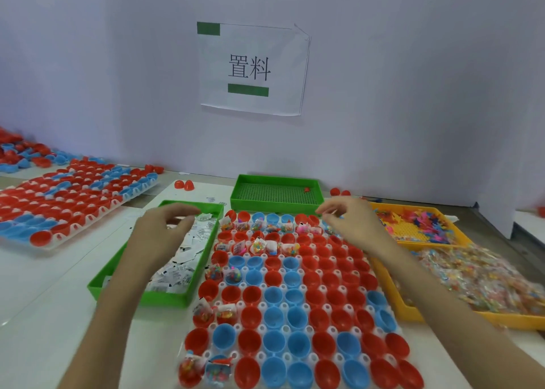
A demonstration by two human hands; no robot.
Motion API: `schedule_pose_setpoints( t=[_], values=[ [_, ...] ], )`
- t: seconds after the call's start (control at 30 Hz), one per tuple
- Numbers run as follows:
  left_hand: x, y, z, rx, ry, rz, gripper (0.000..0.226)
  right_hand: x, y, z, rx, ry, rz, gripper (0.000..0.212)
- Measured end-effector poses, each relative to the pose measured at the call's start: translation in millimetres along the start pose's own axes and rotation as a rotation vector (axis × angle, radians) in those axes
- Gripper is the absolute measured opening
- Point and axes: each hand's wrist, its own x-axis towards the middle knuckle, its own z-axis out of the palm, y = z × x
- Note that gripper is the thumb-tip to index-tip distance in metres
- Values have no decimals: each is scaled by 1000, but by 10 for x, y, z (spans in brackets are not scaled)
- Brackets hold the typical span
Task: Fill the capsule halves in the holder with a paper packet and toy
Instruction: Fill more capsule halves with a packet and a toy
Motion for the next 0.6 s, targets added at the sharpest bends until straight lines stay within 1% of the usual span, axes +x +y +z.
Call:
schedule_pose_setpoints(
  t=[0.07,0.13,0.2,0.27,0.3,0.4,0.5,0.6],
  values=[
    [123,-199,73,221,-153,-64,25,66,218,-127,-36,92,106,21],
    [132,-342,172,335,-238,-121,31,118,457,-235,-123,90,206,25],
    [104,-401,249,366,-201,-111,23,152,662,-303,-234,-17,269,26],
    [79,-396,273,317,-131,-90,6,157,804,-298,-294,-130,301,24],
    [76,-385,268,289,-114,-82,5,153,855,-274,-305,-156,313,22],
    [66,-383,259,263,-109,-70,15,139,933,-193,-307,-118,320,14],
    [46,-412,254,264,-73,-58,17,140,953,-152,-297,-66,327,10],
    [47,-450,242,225,-17,-42,17,143,961,-133,-297,-68,345,10]
  ],
)
